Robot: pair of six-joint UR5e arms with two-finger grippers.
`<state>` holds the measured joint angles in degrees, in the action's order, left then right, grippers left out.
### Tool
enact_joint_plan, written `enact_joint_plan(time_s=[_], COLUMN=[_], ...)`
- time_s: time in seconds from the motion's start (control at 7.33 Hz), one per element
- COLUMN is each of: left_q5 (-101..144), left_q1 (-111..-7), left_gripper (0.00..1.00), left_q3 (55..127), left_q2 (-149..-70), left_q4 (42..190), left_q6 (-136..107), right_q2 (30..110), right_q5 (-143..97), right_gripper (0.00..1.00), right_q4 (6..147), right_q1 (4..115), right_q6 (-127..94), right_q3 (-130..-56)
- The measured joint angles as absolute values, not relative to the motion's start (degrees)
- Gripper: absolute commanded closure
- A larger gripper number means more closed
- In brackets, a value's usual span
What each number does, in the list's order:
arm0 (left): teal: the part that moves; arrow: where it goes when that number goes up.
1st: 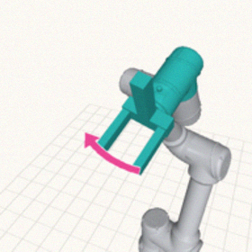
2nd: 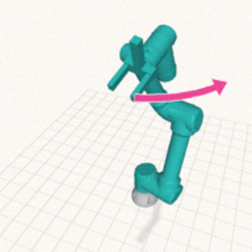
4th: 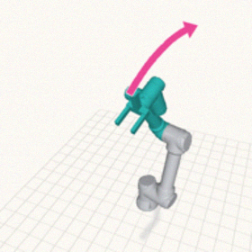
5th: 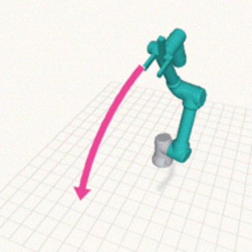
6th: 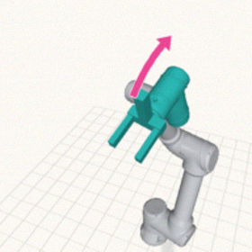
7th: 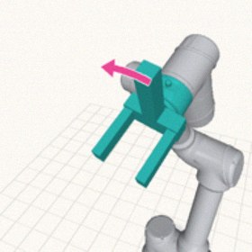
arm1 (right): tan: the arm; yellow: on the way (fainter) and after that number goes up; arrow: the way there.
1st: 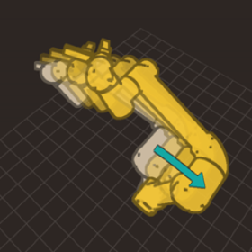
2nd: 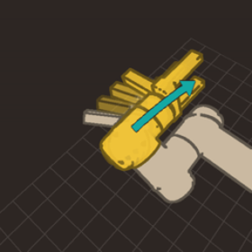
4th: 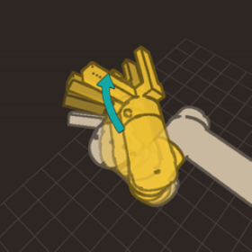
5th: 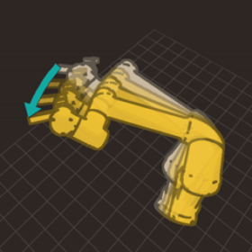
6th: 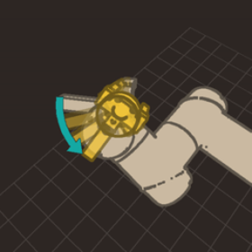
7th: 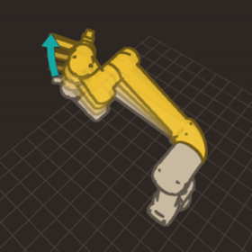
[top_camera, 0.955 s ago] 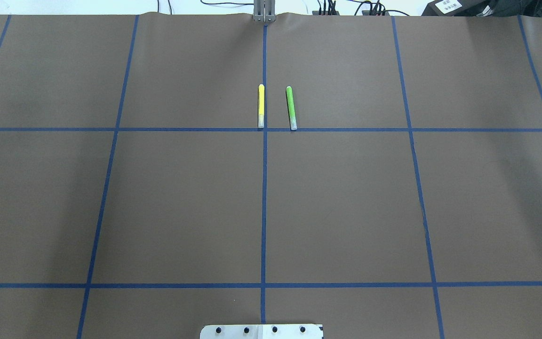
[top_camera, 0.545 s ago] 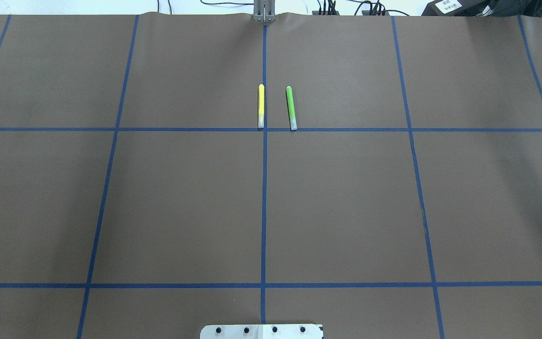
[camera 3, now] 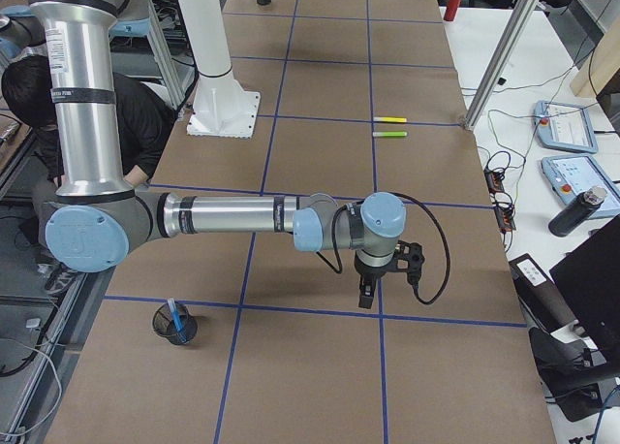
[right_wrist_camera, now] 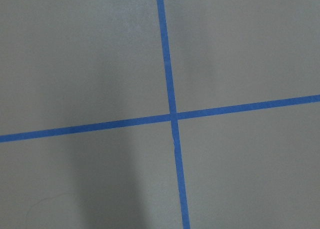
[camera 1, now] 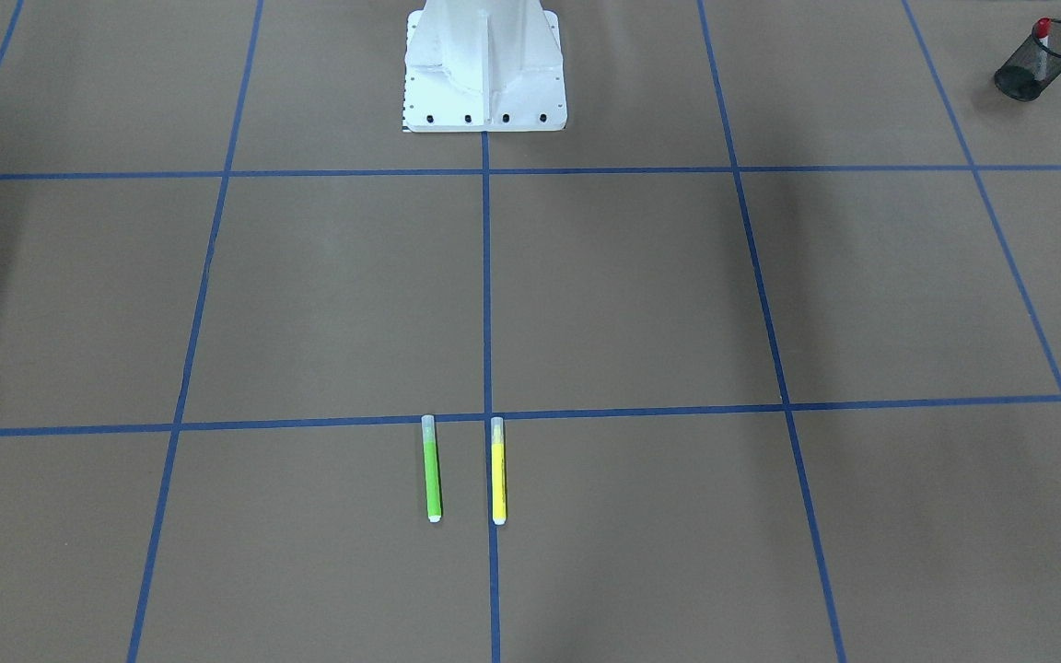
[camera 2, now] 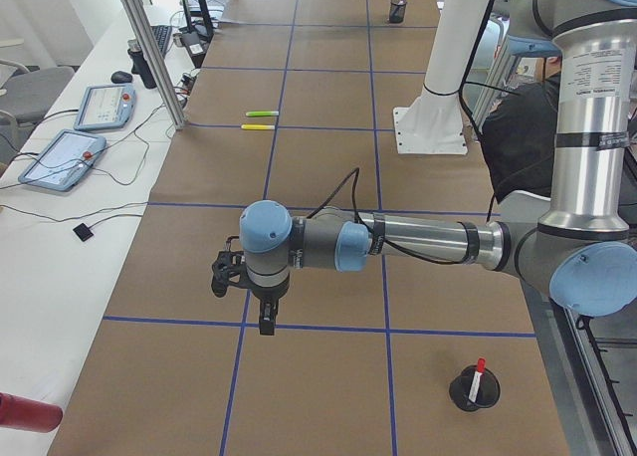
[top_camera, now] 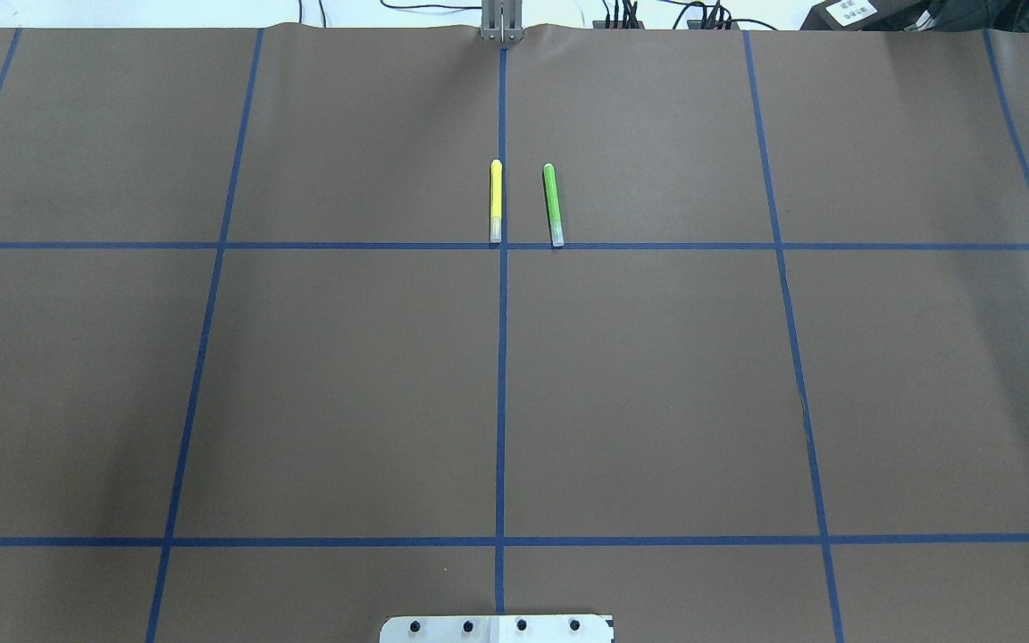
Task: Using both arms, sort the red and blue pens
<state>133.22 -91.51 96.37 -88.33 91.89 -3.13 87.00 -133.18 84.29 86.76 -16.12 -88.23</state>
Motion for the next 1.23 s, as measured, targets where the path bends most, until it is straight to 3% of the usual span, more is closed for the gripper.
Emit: enact_joint_plan(time_s=[1.23], left_q5=[133.2], left_q1=[-89.6], left_gripper=[0.0], left_q3=[96.2], left_q2=[-88.2], left_q4=[96.1], left_q6=[-6.2], right_q2=[89.3], right_q5=[-136.8], right_gripper=[0.01], right_q4=[82.8], right_q1=[86.6], right_q6=[-19.0], right_q3=[-91.2])
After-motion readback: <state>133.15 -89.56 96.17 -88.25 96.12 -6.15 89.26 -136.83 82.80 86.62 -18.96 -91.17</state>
